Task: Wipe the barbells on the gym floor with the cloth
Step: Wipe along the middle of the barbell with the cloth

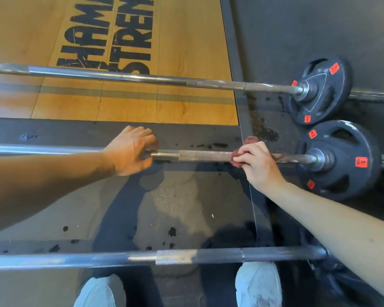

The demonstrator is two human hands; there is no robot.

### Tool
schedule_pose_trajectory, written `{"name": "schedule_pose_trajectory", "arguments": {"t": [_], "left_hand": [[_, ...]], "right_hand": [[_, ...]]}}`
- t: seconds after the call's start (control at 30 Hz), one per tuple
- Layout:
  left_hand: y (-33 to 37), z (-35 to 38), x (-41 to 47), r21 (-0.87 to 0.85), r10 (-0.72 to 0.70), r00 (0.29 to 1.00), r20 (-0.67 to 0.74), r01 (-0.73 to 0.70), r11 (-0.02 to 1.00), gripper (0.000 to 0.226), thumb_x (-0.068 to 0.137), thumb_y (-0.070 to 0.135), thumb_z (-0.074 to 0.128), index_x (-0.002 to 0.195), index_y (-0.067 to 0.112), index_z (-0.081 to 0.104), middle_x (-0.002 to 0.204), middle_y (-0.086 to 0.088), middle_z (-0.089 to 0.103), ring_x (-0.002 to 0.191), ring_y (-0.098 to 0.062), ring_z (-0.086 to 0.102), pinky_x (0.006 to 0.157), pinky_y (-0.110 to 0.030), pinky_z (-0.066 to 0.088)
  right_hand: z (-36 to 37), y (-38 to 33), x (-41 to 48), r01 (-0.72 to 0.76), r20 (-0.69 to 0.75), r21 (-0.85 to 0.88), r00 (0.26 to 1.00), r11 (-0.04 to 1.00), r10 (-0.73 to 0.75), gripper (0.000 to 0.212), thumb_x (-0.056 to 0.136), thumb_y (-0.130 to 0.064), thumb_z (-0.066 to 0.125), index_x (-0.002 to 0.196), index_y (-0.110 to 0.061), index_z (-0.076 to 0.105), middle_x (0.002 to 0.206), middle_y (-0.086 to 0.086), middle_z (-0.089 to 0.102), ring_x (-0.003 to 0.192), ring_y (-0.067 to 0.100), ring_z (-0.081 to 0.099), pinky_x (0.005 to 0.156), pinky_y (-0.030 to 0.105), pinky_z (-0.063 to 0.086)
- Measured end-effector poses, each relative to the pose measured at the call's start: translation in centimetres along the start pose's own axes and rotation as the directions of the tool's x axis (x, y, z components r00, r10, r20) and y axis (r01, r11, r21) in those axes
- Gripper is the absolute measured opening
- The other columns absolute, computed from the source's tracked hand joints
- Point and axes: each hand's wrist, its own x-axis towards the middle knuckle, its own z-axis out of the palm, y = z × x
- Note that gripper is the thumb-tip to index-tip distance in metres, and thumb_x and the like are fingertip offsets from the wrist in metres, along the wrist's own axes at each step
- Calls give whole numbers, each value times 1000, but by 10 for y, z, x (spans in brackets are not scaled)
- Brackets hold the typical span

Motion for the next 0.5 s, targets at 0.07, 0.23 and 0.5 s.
{"name": "schedule_pose_trajectory", "arguments": {"t": [0.07, 0.23, 0.5], "left_hand": [[9, 3, 8, -5, 10, 1000, -5, -10, 1000, 35, 78, 49, 52, 98, 24, 65, 95, 7, 61, 90, -18, 56, 80, -38, 42], [14, 6, 10, -22, -57, 998, -11, 56, 998, 18, 84, 32, 73, 98, 22, 67, 96, 4, 62, 92, -22, 57, 82, -35, 38], [-15, -11, -40, 14, -186, 983, -7, 186, 982, 19, 85, 27, 74, 103, 22, 68, 101, 2, 61, 96, -23, 55, 86, -41, 44]], "right_hand": [[7, -10, 3, -51, -16, 33, 999, 998, 52, 15, 83, 5, 78, 88, -9, 80, 101, 2, 66, 102, 19, 53, 93, 43, 52], [37, -64, 36, -13, 55, 148, 998, 989, 5, 16, 89, 2, 73, 87, -13, 80, 100, -1, 69, 101, 16, 54, 90, 34, 49], [68, -120, 74, 132, 72, 204, 986, 970, -150, 5, 88, -12, 77, 91, -17, 77, 95, -4, 73, 96, 19, 60, 79, 38, 51]]}}
